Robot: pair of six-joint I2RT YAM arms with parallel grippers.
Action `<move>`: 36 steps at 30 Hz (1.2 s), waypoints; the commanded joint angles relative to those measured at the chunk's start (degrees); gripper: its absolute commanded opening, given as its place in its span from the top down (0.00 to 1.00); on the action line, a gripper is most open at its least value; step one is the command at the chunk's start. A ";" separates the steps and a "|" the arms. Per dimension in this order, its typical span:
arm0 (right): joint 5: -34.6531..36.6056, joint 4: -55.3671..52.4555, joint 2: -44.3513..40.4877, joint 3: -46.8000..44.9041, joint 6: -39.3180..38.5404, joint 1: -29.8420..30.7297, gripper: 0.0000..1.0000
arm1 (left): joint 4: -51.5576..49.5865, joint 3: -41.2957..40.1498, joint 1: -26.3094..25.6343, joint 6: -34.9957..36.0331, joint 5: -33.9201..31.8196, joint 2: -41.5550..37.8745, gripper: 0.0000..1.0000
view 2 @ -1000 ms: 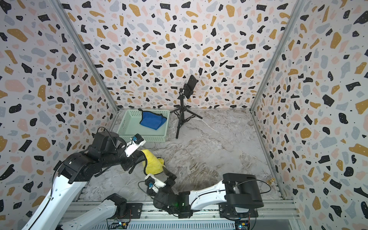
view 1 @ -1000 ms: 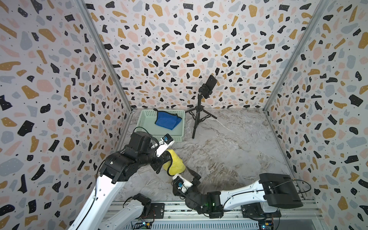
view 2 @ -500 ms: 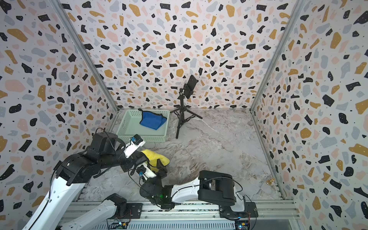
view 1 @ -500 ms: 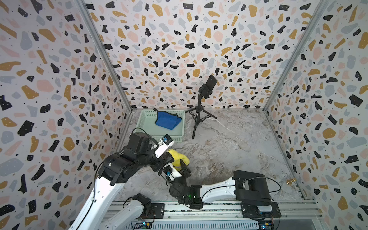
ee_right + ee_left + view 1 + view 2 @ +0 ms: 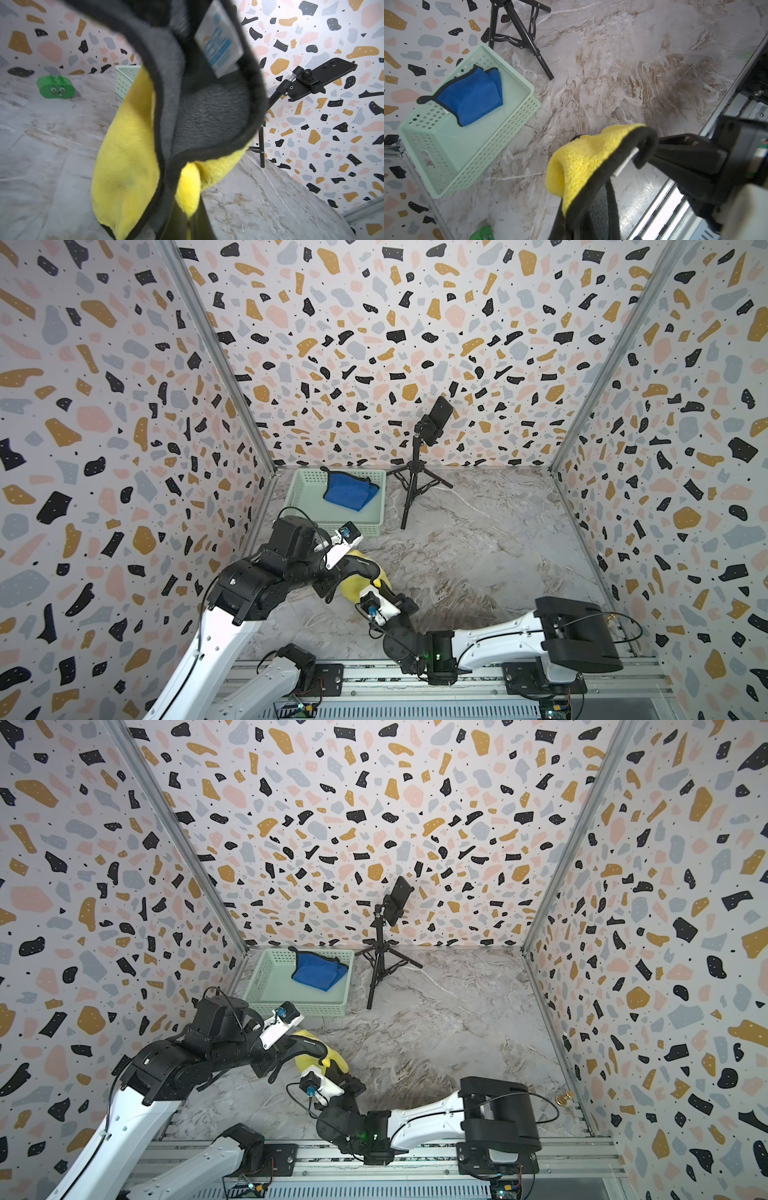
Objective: Fold the square dishcloth
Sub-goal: Flatten out the cleaning item at the center of the board.
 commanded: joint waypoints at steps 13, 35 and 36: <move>-11.89 -36.85 -24.35 -2.28 17.00 -0.92 1.00 | -7.22 -1.20 -0.22 12.73 -2.08 -4.62 1.00; -47.82 -71.78 -24.21 3.28 31.37 -27.09 1.00 | 6.47 -10.49 -5.55 23.30 -4.20 15.00 1.00; -49.15 -70.95 -21.87 3.24 30.96 -30.52 1.00 | 9.85 -11.68 -6.13 24.11 -7.19 17.82 1.00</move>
